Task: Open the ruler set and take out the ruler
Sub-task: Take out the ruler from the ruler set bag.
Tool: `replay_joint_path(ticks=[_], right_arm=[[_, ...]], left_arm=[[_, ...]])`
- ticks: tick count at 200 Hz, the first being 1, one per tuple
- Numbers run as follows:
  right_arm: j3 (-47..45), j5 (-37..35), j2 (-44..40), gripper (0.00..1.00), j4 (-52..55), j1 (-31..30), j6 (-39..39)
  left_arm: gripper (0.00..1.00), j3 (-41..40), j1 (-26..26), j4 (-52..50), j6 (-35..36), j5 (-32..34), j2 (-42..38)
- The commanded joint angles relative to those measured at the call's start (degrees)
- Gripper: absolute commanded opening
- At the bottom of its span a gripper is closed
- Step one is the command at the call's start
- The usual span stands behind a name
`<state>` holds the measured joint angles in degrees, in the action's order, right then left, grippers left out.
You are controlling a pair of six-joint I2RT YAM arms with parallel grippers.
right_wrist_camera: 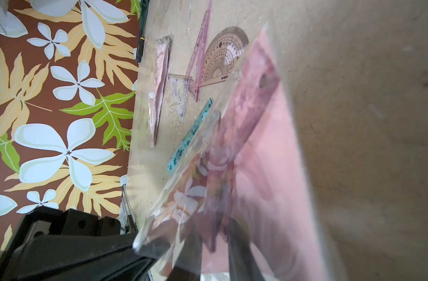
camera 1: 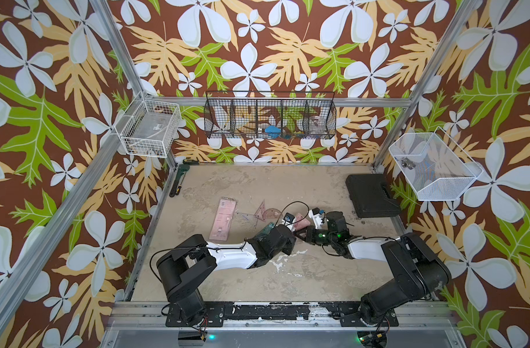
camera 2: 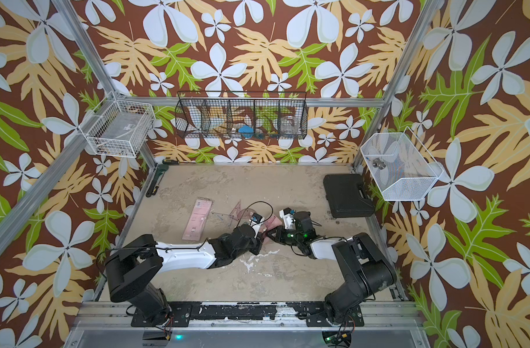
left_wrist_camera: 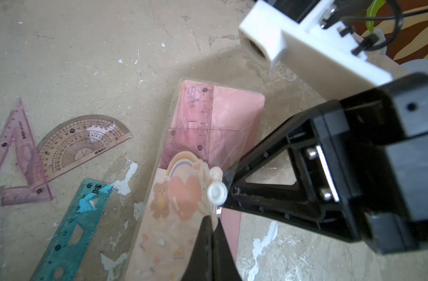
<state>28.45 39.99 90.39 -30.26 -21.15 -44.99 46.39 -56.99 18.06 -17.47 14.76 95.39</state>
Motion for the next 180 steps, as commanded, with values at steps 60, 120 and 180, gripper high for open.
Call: replay_joint_path(ticks=[60,120,180], right_arm=[[-0.3,1.8,1.5,0.11,-6.3,-1.2,-2.3],[-0.7,1.4,-1.4,0.05,-2.9,0.3,-1.8],[0.3,1.3,-5.9,0.01,6.7,2.5,2.3]], left_arm=[[0.0,-0.4,0.0,3.1,0.5,-0.5,-0.6],[0.0,-0.3,0.0,1.2,0.5,3.2,-0.4],[0.0,1.2,0.0,-0.8,0.7,4.1,1.9]])
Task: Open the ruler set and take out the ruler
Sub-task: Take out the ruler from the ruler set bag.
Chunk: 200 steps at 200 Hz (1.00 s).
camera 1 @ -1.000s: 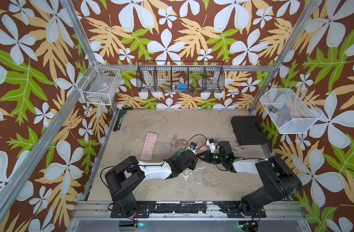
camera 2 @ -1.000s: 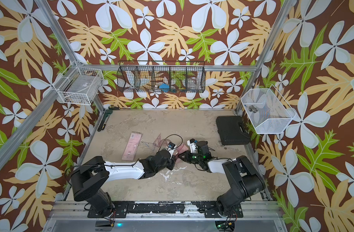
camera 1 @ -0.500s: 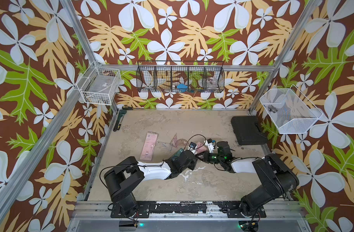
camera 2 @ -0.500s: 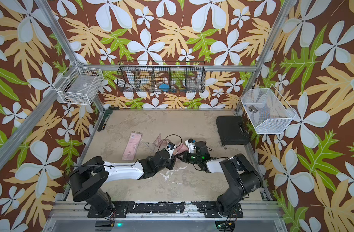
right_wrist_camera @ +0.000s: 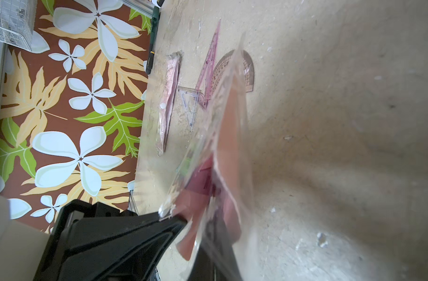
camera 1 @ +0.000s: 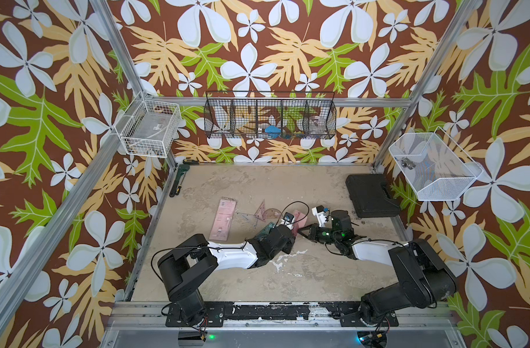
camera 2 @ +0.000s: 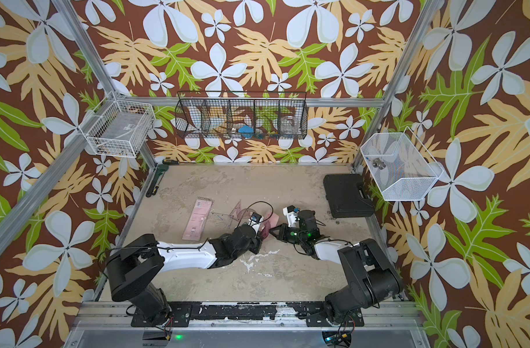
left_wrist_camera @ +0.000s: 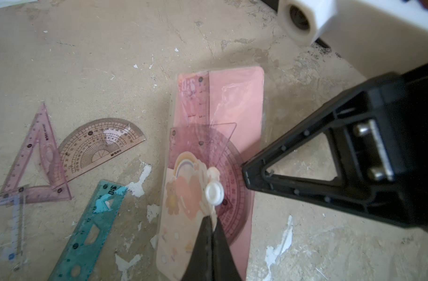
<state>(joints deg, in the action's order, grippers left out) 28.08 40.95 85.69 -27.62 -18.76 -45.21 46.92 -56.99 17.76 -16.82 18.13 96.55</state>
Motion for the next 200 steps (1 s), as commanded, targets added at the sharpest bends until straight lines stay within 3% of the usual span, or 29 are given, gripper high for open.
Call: replay_joint_path(ticks=[1,123,200], right_arm=[[0.7,0.3,-1.2,0.01,4.2,0.1,2.6],[2.2,-0.3,-11.8,0.0,20.8,3.2,9.3],[2.3,3.8,-19.7,0.0,26.6,7.8,13.3]], left_arm=[[0.0,0.7,0.0,-0.5,0.0,0.8,0.8],[0.0,2.5,0.0,-2.3,-0.9,2.1,2.4],[0.0,3.5,0.0,-3.2,-1.2,2.5,3.3]])
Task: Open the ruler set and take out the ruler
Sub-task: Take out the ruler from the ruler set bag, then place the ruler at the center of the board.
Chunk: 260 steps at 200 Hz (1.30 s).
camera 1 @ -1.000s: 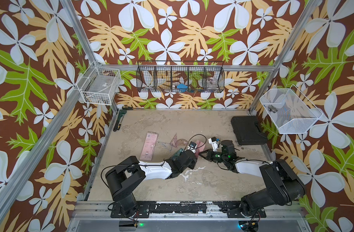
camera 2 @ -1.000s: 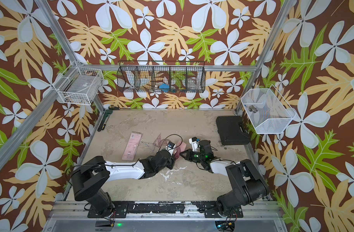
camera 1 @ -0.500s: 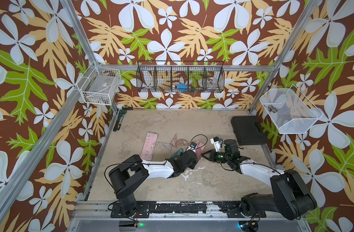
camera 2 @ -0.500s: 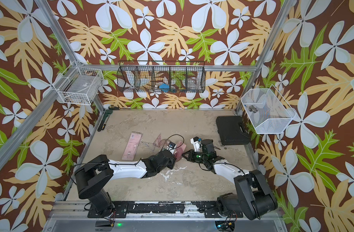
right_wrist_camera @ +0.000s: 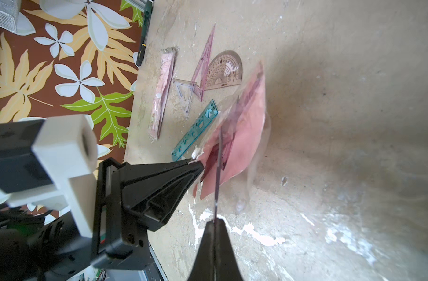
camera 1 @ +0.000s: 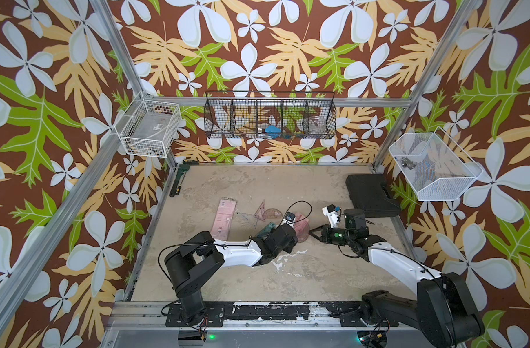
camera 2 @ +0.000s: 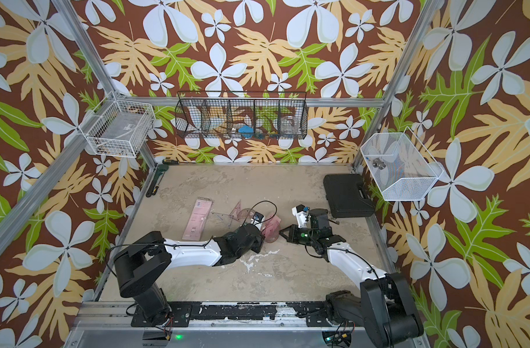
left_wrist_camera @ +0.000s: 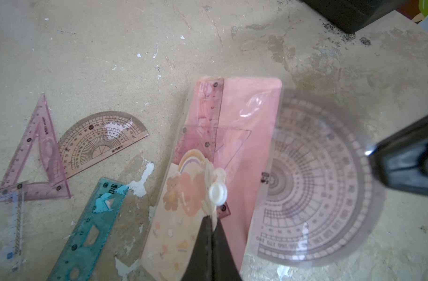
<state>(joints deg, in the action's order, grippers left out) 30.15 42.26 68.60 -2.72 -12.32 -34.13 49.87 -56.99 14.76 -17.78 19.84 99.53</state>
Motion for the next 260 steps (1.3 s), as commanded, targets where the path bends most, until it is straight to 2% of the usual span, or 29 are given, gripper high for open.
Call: replay_joint_path(ticks=[1,47,75,103,151,203,260], right_arm=[[0.2,2.7,-2.7,0.0,1.8,1.5,2.2],[2.0,4.0,-6.1,0.0,3.4,6.2,2.4],[-1.0,1.5,-5.8,0.0,-9.3,12.6,-5.8],[-2.5,1.9,2.1,0.0,-23.9,17.2,-14.5],[-2.7,0.4,16.5,0.0,-40.8,20.9,-24.7],[0.0,-1.5,28.5,0.0,-48.3,21.5,-29.5],[3.4,-5.0,33.8,0.0,-44.3,21.5,-28.8]], left_arm=[[0.0,0.6,0.0,-0.2,-0.3,0.8,0.3],[0.0,0.5,0.1,-0.1,-0.6,0.6,-0.7],[0.0,0.4,0.1,0.7,-0.5,-0.1,-1.3],[0.0,0.7,0.1,0.8,-0.6,-0.9,-1.2],[0.0,1.0,0.0,0.8,-0.3,-1.1,-1.5],[0.0,1.3,0.0,0.7,0.0,-1.0,-1.6],[0.0,1.8,0.1,0.5,0.2,-1.4,-1.7]])
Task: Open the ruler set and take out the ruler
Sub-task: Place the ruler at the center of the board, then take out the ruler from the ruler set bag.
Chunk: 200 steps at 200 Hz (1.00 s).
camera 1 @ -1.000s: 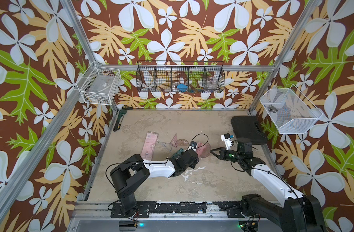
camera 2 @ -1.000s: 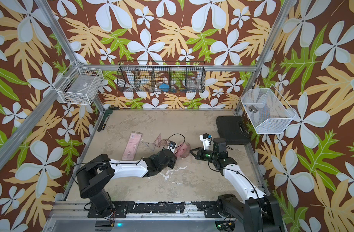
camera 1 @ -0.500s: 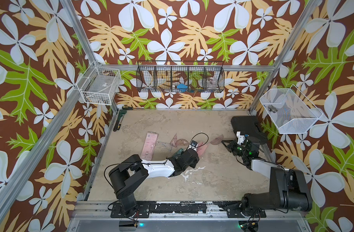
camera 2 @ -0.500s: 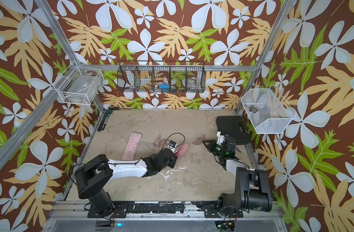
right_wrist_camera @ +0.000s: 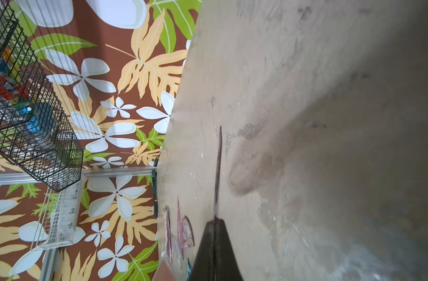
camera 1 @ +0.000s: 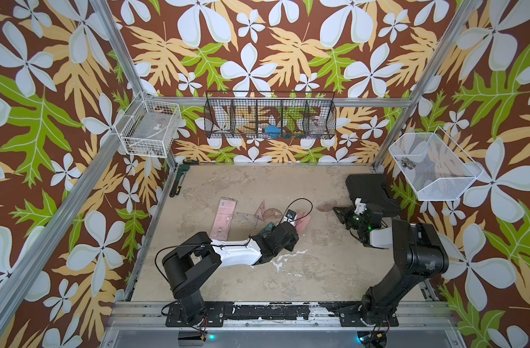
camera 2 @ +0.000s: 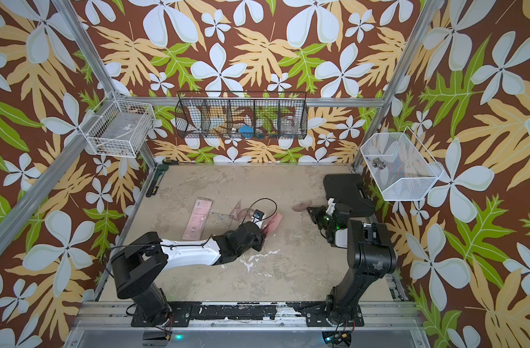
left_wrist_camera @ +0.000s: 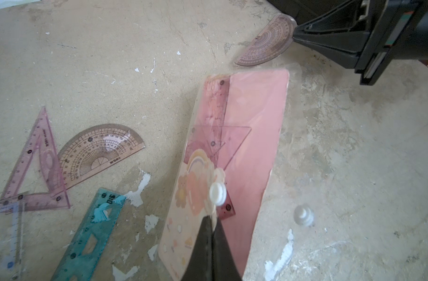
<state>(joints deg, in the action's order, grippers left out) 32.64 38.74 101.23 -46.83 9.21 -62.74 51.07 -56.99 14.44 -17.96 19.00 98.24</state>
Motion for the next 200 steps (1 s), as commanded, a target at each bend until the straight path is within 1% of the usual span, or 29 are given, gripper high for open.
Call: replay_joint_path(ticks=[1,23,46,95,107,124,132,141,154,163,171,179,200], right_arm=[[0.9,-1.5,1.3,0.0,-0.1,-0.1,-0.2],[2.0,-2.2,1.4,0.13,3.5,-0.1,1.1],[2.8,-2.7,0.4,0.22,6.7,-0.1,2.7],[4.4,-4.0,-3.6,0.27,12.9,-0.1,5.8],[4.0,-3.1,-5.8,0.27,12.8,-0.1,5.9],[1.5,1.3,-10.6,0.26,8.3,-1.3,5.6],[0.5,2.9,-13.9,0.25,7.7,-2.8,7.0],[0.0,3.4,-18.2,0.25,10.2,-5.4,11.1],[0.6,-0.3,-24.7,0.25,19.9,-10.9,18.9],[0.6,-2.7,-27.9,0.25,24.5,-14.9,22.4],[-0.2,-3.4,-29.9,0.25,26.2,-18.0,23.6],[-1.4,-3.6,-31.2,0.24,27.0,-20.0,23.2],[-4.7,-2.0,-31.7,0.2,24.9,-24.2,21.9]], left_arm=[[0.0,0.6,0.1,0.9,0.4,-0.6,-0.4],[0.0,0.8,0.0,0.7,0.4,-0.7,-0.3],[0.0,0.8,0.0,0.8,0.5,-0.7,-0.3],[0.0,0.9,0.0,0.9,0.4,-0.6,0.2],[0.0,0.9,0.0,1.1,0.3,-0.8,0.2],[0.0,1.1,0.0,1.3,0.4,-0.7,0.4],[0.0,1.4,0.0,1.2,0.7,-0.6,0.5],[0.0,1.6,0.0,1.2,0.8,-0.4,0.7],[0.0,1.7,0.1,1.2,1.2,-0.4,1.1],[0.0,1.7,0.1,1.2,1.4,-0.6,1.2],[0.0,1.4,0.0,1.5,1.4,-0.6,1.1],[0.0,1.1,0.1,1.9,1.7,-0.6,1.0],[0.0,0.7,0.1,2.2,1.7,-0.6,1.0]])
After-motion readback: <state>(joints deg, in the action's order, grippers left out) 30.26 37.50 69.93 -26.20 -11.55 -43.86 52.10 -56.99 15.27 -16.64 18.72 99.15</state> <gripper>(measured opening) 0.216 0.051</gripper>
